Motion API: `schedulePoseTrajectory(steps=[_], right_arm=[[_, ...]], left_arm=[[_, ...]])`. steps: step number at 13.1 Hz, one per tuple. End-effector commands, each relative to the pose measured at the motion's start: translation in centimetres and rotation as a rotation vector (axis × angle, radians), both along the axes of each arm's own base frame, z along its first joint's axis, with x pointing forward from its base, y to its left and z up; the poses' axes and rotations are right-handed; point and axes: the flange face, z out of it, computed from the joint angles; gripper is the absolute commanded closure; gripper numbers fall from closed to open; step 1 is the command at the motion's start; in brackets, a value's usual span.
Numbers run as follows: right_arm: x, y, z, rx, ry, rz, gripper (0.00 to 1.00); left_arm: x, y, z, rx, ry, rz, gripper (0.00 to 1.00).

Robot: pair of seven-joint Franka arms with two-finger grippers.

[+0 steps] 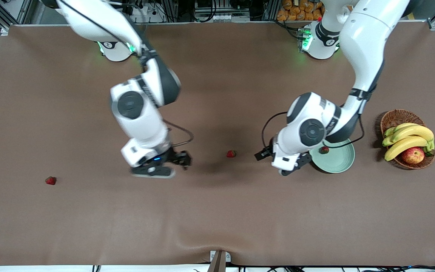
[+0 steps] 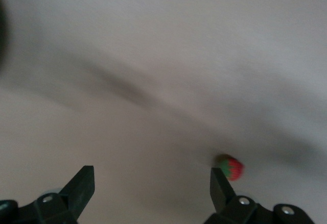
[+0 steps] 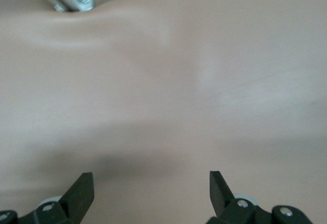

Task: Collect all strawberries into plate
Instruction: 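Reach the left gripper to the strawberry while the right gripper reaches another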

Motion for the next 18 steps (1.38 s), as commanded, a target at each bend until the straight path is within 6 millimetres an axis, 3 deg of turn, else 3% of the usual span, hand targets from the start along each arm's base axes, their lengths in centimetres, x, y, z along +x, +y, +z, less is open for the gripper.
schedulePoseTrajectory(steps=[1, 6, 8, 11, 14, 16, 18], right_arm=[[1.6, -7.3, 1.0, -0.037, 0.037, 0.017, 0.00], [5.1, -27.3, -1.0, -0.103, 0.101, 0.150, 0.00], [5.3, -33.5, -2.4, -0.120, 0.114, 0.216, 0.00], [4.7, -41.6, -6.1, -0.126, 0.166, 0.304, 0.00], [4.2, -48.1, -10.4, -0.180, 0.184, 0.414, 0.00], [3.5, -50.6, -13.4, -0.182, 0.209, 0.505, 0.00], [3.3, -51.0, -15.7, -0.176, 0.229, 0.566, 0.00]], left_arm=[[0.0, -4.0, -0.8, -0.030, -0.005, 0.099, 0.00], [-1.1, -8.3, -4.3, -0.097, -0.048, 0.236, 0.00], [-2.0, -10.1, -6.5, -0.116, -0.052, 0.272, 0.00], [-2.0, -10.0, -8.7, -0.116, -0.045, 0.322, 0.00], [-2.7, -10.9, -10.4, -0.124, -0.051, 0.325, 0.01], [-2.8, -10.9, -10.6, -0.121, -0.050, 0.322, 0.09], [-2.9, -10.8, -11.2, -0.114, -0.045, 0.320, 0.27]])
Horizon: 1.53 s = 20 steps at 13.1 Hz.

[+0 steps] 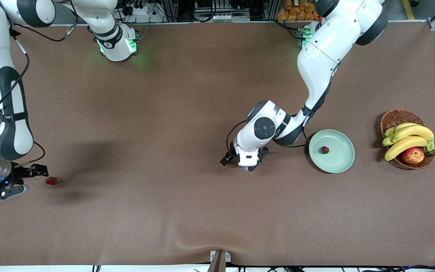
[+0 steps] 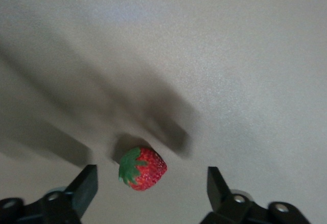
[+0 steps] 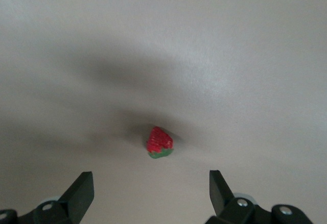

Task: Collect all strawberries into plate
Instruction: 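Grasp the strawberry with the left gripper while the right gripper grasps another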

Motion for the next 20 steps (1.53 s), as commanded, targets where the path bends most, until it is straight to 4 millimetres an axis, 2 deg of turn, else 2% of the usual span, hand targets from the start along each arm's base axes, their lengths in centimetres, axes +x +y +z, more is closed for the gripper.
schedulePoseTrajectory(steps=[1, 4, 7, 8, 12, 14, 16, 17, 20], right_arm=[[0.1, 0.1, -2.5, -0.003, 0.026, 0.095, 0.00], [-0.1, 0.0, -5.4, 0.004, 0.045, 0.158, 0.00], [0.0, -0.5, -7.2, -0.002, 0.022, 0.219, 0.00], [-0.2, -1.0, -7.9, -0.001, 0.020, 0.216, 0.00], [-0.3, -1.2, -8.8, 0.002, 0.019, 0.209, 0.00], [-0.3, -1.2, -8.7, 0.005, 0.015, 0.205, 0.00], [-0.2, -1.1, -8.6, 0.006, 0.013, 0.205, 0.20], [-0.2, -1.1, -8.6, 0.006, 0.013, 0.203, 0.26], [-0.1, -0.9, -8.6, 0.006, 0.011, 0.198, 0.32]], left_arm=[[0.4, -0.4, -0.4, -0.004, -0.007, 0.017, 0.31], [0.4, -0.3, -0.4, -0.004, -0.011, 0.006, 0.42], [0.3, -0.3, -0.8, 0.000, -0.007, 0.002, 0.51], [0.3, -0.3, -0.9, -0.001, -0.006, 0.000, 0.58], [0.3, -0.2, -1.1, 0.003, -0.009, -0.006, 0.97], [0.9, -0.3, 0.1, -0.005, -0.029, -0.006, 1.00], [1.9, 0.2, 2.5, -0.016, -0.059, 0.004, 1.00], [2.6, 0.9, 3.8, -0.018, -0.071, 0.016, 1.00], [4.0, 3.2, 7.0, 0.010, -0.061, 0.031, 1.00]])
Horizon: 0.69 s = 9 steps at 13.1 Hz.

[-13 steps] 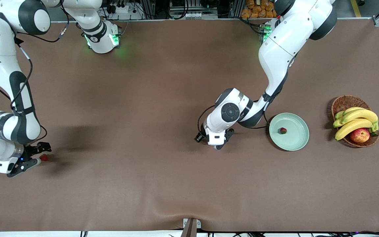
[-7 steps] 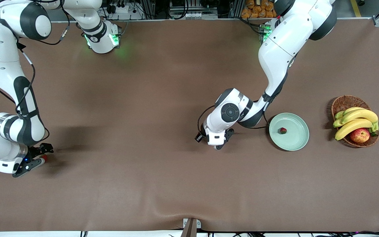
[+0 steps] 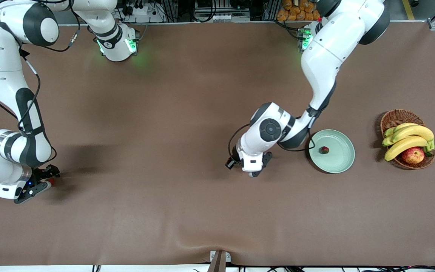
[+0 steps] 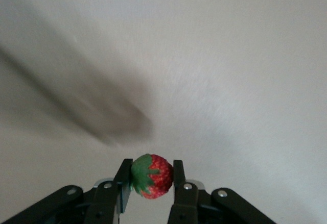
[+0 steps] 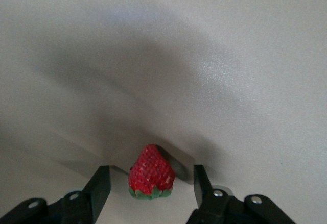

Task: Collect all strawberries into plate
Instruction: 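Grasp the strawberry with the left gripper while the right gripper grasps another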

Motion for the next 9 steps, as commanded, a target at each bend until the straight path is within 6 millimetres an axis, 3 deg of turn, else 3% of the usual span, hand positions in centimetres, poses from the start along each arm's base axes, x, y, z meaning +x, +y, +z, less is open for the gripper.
schedulePoseTrajectory(steps=[1, 6, 9], right_arm=[[0.3, -0.1, 0.2, 0.005, -0.014, 0.013, 0.34], [0.5, 0.1, 0.4, 0.005, -0.019, 0.015, 0.61], [0.6, -0.1, 1.0, 0.007, -0.027, 0.011, 0.80]], left_arm=[[1.0, 2.3, 4.1, 0.036, -0.003, 0.004, 1.00], [2.6, 8.8, 6.5, 0.131, 0.086, -0.078, 1.00], [3.4, 13.9, 7.0, 0.176, 0.153, -0.133, 1.00]])
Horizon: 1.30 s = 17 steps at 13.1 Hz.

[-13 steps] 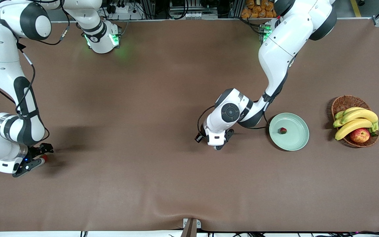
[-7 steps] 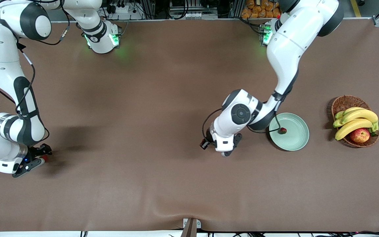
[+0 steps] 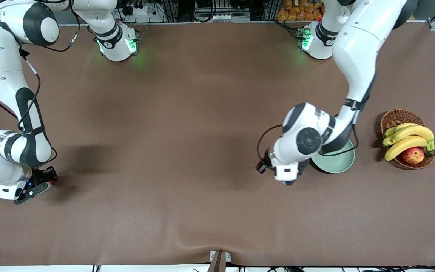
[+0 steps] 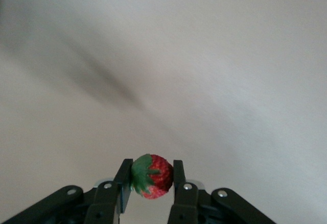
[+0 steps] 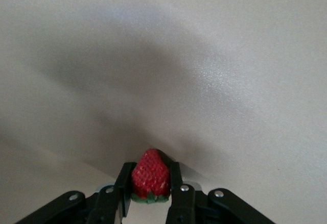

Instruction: Collect all strawberries into plate

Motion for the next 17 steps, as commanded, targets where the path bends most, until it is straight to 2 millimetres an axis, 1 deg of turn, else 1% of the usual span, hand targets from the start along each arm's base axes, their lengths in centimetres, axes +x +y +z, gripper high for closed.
schedulePoseTrajectory(steps=[1, 2, 4, 5, 6, 7, 8, 10, 11, 13, 14, 15, 16, 17], right_arm=[[0.6, 0.0, 1.3, 0.004, -0.022, 0.014, 0.84], [1.0, 0.8, 2.4, 0.009, -0.034, 0.027, 0.84], [1.6, 4.1, 5.1, 0.050, -0.017, 0.062, 0.86], [2.0, 5.9, 6.8, 0.072, -0.014, 0.085, 0.86], [2.3, 8.1, 9.0, 0.098, -0.015, 0.113, 0.86], [2.6, 10.3, 10.5, 0.121, -0.025, 0.144, 0.86], [2.9, 12.8, 12.1, 0.144, -0.041, 0.176, 0.86], [3.1, 18.2, 15.4, 0.188, -0.068, 0.247, 0.86], [3.1, 20.8, 16.2, 0.211, -0.079, 0.283, 0.86], [2.9, 25.8, 17.2, 0.255, -0.096, 0.341, 0.85], [2.7, 28.0, 17.5, 0.263, -0.096, 0.353, 0.85], [2.4, 30.7, 17.6, 0.262, -0.093, 0.369, 0.84], [1.9, 34.1, 17.7, 0.258, -0.087, 0.392, 0.84], [1.2, 37.0, 17.9, 0.256, -0.084, 0.399, 0.84]], left_arm=[[-0.2, 4.7, 1.3, 0.054, 0.026, -0.082, 1.00], [-0.6, 6.5, 1.1, 0.085, 0.023, -0.134, 1.00], [-0.8, 8.5, 0.3, 0.115, 0.028, -0.187, 1.00], [-0.7, 9.8, -0.1, 0.132, 0.029, -0.209, 1.00], [-0.6, 11.3, -0.6, 0.149, 0.033, -0.228, 1.00], [-0.6, 12.4, -0.8, 0.152, 0.036, -0.254, 1.00], [-0.4, 13.3, -0.7, 0.148, 0.034, -0.277, 1.00], [-0.3, 15.6, -1.3, 0.138, 0.044, -0.316, 1.00], [-0.3, 16.7, -1.7, 0.134, 0.051, -0.339, 1.00], [-0.2, 18.7, -2.1, 0.118, 0.057, -0.384, 1.00], [-0.2, 19.3, -2.3, 0.115, 0.058, -0.400, 1.00], [-0.4, 19.4, -2.5, 0.113, 0.064, -0.406, 1.00], [-0.4, 19.4, -2.6, 0.113, 0.064, -0.408, 1.00], [-0.4, 19.4, -2.9, 0.111, 0.068, -0.408, 1.00]])
